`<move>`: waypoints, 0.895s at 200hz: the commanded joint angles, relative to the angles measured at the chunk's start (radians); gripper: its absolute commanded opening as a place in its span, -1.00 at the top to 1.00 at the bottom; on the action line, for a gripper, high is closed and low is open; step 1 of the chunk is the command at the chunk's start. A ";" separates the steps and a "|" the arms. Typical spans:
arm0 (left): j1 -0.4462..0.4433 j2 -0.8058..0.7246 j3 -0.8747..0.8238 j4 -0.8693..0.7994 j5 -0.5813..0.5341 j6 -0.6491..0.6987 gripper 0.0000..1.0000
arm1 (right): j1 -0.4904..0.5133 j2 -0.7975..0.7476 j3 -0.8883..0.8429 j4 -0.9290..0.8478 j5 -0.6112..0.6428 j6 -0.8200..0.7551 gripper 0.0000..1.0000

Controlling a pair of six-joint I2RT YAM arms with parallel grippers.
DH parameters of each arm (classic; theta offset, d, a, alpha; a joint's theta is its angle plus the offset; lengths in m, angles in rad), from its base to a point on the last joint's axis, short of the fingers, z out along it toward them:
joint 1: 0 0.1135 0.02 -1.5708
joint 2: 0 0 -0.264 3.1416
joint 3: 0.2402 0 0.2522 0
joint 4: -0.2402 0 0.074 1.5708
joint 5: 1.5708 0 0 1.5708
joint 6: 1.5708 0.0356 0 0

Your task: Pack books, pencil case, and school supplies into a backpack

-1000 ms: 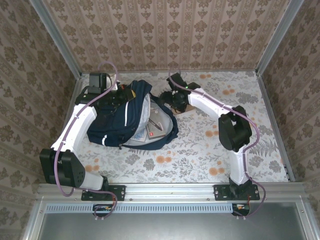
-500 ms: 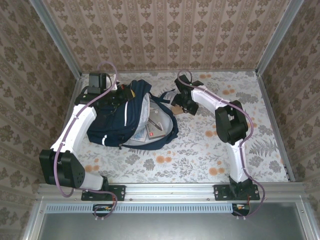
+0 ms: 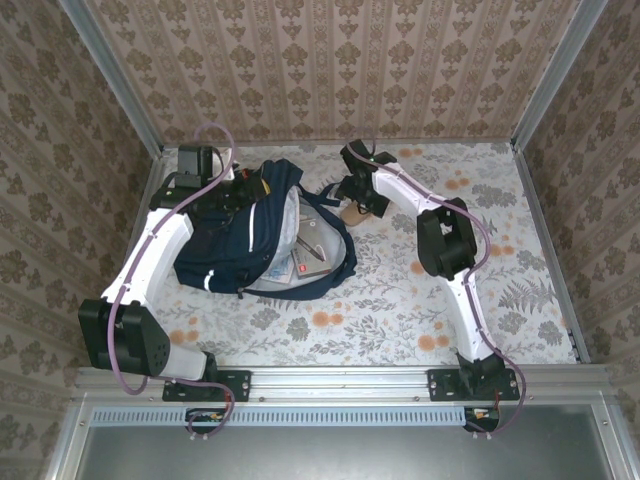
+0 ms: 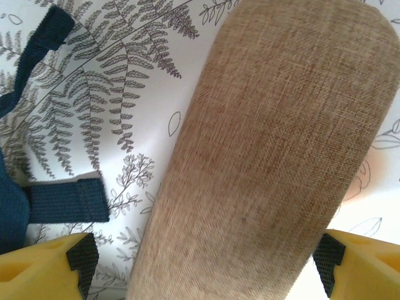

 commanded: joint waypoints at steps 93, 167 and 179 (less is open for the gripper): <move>0.004 -0.056 0.016 0.067 0.015 0.020 1.00 | 0.032 0.012 -0.003 -0.084 0.145 -0.129 -0.49; 0.023 -0.066 0.007 0.111 0.042 -0.038 1.00 | 0.044 -0.278 -0.294 0.084 0.129 -0.170 -0.26; 0.035 -0.067 0.004 0.138 0.050 -0.066 1.00 | 0.056 -0.327 -0.323 0.097 0.108 -0.173 -0.26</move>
